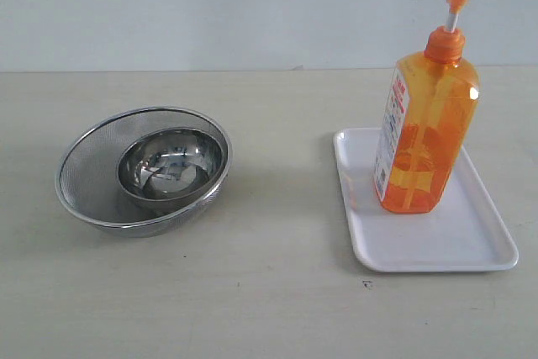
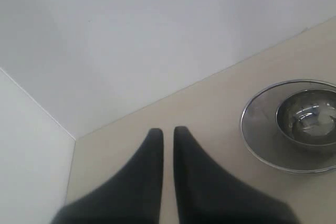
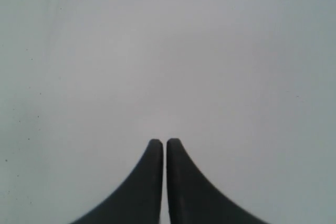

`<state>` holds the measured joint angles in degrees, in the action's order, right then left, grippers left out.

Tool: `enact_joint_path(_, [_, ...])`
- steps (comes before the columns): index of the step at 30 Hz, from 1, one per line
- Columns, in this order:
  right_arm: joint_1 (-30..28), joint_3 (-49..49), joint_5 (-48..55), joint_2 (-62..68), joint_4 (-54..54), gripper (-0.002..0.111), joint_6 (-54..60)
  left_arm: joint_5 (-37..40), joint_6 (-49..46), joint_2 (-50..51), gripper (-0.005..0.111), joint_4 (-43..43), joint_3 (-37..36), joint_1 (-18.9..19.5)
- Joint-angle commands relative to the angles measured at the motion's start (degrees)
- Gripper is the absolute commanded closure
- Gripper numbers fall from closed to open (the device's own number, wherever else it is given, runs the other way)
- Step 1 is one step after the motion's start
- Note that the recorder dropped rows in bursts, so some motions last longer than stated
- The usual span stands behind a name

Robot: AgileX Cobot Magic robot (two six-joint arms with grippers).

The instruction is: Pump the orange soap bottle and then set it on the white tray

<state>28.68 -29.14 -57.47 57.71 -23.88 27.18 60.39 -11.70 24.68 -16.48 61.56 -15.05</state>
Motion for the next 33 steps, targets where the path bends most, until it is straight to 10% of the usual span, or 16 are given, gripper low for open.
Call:
enact_joint_path(1, [-0.1,-0.2,3.0,-3.1,-6.2,0.108,3.4,-0.7,0.6,-0.3,0.102,0.0,-0.4,0.1])
enact_joint_path(15, [-0.4,-0.2,23.6,-15.7,-10.5,0.108,20.8,-0.6,0.6,-0.3,0.102,0.0,-0.4,0.1])
enact_joint_path(33, [-18.0,0.0,48.9,-25.6,-11.3,0.108,20.9,-0.7,0.6,-0.3,0.102,0.0,-0.4,0.1])
